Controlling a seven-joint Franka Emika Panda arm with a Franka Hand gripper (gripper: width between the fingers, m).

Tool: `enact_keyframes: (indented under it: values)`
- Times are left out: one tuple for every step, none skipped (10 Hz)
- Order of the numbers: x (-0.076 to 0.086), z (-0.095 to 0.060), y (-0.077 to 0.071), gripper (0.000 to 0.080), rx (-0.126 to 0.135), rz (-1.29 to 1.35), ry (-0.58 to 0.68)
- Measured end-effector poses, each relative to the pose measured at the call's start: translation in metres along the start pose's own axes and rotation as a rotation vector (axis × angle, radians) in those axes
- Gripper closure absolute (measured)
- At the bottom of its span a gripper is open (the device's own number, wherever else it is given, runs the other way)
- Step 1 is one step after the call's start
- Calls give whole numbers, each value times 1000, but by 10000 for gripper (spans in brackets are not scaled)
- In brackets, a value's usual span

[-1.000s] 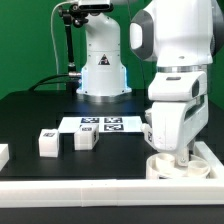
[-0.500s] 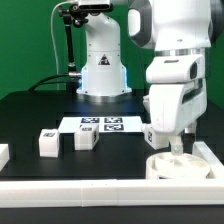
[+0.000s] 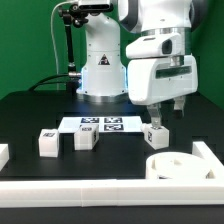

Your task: Assemble stool

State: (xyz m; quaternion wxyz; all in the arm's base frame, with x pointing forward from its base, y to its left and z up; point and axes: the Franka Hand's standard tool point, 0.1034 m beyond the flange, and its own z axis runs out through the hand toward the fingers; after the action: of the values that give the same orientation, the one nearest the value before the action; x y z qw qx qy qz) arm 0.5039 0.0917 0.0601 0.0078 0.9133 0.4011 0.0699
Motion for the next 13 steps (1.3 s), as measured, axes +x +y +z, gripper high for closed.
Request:
enact_keyframes:
  values:
    - [1,0,1,150,0,0,-1]
    - [1,0,1,150,0,12,-1]
    - [0,0,1,150,1,12,-1]
    - [1,0,1,150,2,43,-1]
    - [0,0,1,150,3,105,0]
    - [-6,2,1,150,13,288,-1]
    - [-10,4,0,150,21,440,-8]
    - [-16,5,2,150,32,538,-19]
    - [-18,6,3,150,36,595,-20]
    - [-17,6,2,150,39,660,-19]
    - [-17,6,1,150,42,667,-25]
    - [-17,7,0,150,50,664,-40]
    - [-18,8,-4,150,57,657,-61]
